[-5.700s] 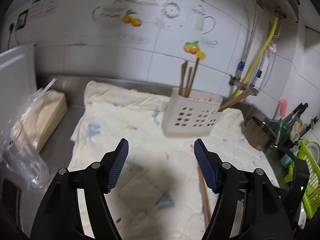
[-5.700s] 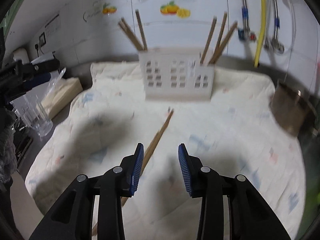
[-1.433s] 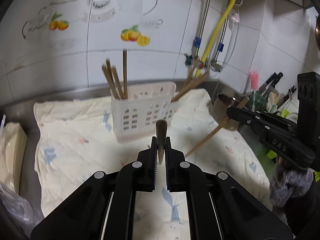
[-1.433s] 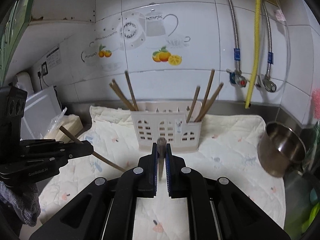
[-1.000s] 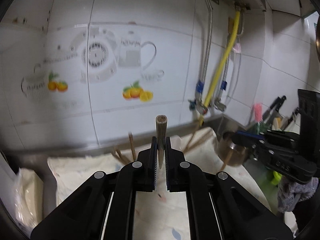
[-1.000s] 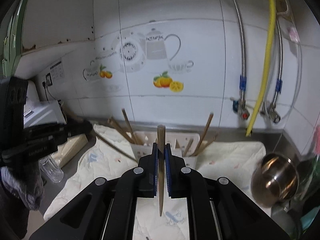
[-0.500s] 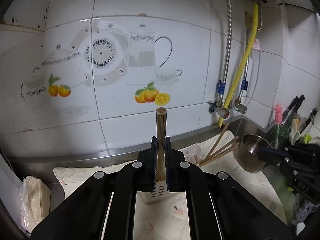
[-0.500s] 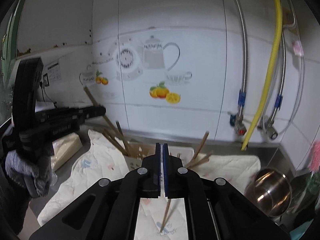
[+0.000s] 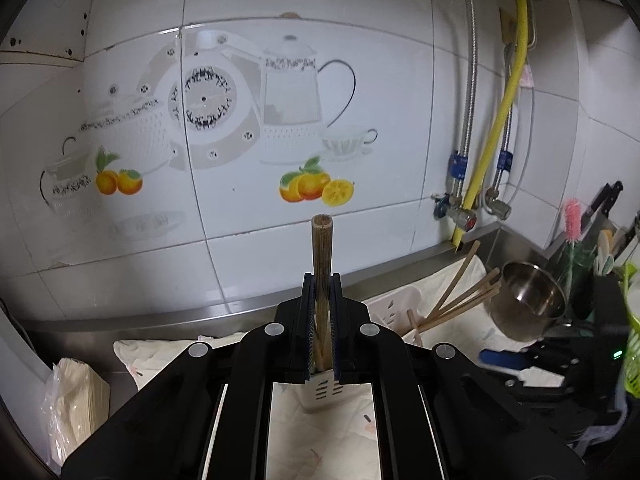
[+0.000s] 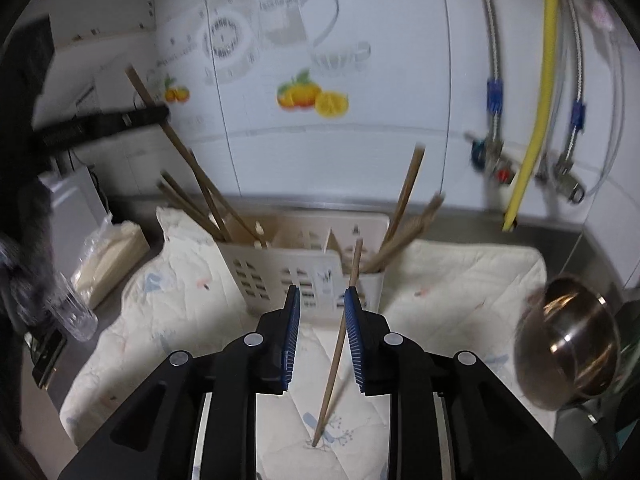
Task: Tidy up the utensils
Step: 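Open the left tool to drop its chopstick into the holder, then lower the right tool's chopstick into the holder and open the right tool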
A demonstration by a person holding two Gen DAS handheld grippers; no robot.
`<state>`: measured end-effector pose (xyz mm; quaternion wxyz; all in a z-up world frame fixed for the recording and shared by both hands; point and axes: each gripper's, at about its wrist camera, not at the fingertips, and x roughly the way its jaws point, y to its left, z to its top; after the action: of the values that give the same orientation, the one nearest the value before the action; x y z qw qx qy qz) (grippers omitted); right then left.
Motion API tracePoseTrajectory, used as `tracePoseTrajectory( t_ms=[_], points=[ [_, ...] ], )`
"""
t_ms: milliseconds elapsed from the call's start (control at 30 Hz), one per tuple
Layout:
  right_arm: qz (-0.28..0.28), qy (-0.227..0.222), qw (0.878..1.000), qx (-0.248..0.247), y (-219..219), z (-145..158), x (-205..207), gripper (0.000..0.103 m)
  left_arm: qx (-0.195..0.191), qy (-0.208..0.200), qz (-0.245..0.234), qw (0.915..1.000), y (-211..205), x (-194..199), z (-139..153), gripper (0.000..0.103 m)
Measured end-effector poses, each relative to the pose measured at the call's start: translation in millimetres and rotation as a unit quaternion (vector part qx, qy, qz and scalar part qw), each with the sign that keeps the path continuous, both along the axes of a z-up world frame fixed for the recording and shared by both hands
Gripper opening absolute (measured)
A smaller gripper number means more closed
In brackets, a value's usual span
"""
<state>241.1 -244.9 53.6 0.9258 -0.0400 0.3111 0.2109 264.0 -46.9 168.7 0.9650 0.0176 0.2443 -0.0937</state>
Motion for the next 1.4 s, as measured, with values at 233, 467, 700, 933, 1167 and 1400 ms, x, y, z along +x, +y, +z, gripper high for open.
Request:
tracePoseTrajectory(
  t_ms=[233, 467, 700, 933, 1167, 1400],
  points=[
    [-0.002, 0.029, 1.0, -0.009, 11, -43, 28, 0.023, 0.011, 0.021, 0.002, 0.9997, 1, 13, -13, 0.006],
    [-0.018, 0.049, 0.998, -0.018, 14, -69, 56, 0.023, 0.007, 0.037, -0.004, 0.9993, 3, 21, -28, 0.006],
    [-0.028, 0.059, 0.998, -0.016, 14, -79, 73, 0.023, 0.006, 0.036, -0.01, 0.9993, 1, 20, -33, 0.012],
    [-0.032, 0.057, 0.998, -0.018, 18, -83, 82, 0.019, 0.002, 0.012, -0.01, 0.9999, 1, 4, -24, 0.044],
    [-0.033, 0.056, 0.998, -0.026, 21, -85, 84, 0.008, -0.007, 0.0, 0.0, 1.0, 9, -11, -19, 0.053],
    [-0.027, 0.032, 0.999, -0.019, 19, -67, 66, 0.007, -0.027, -0.015, 0.014, 0.9994, 24, -40, -18, 0.063]
  ],
)
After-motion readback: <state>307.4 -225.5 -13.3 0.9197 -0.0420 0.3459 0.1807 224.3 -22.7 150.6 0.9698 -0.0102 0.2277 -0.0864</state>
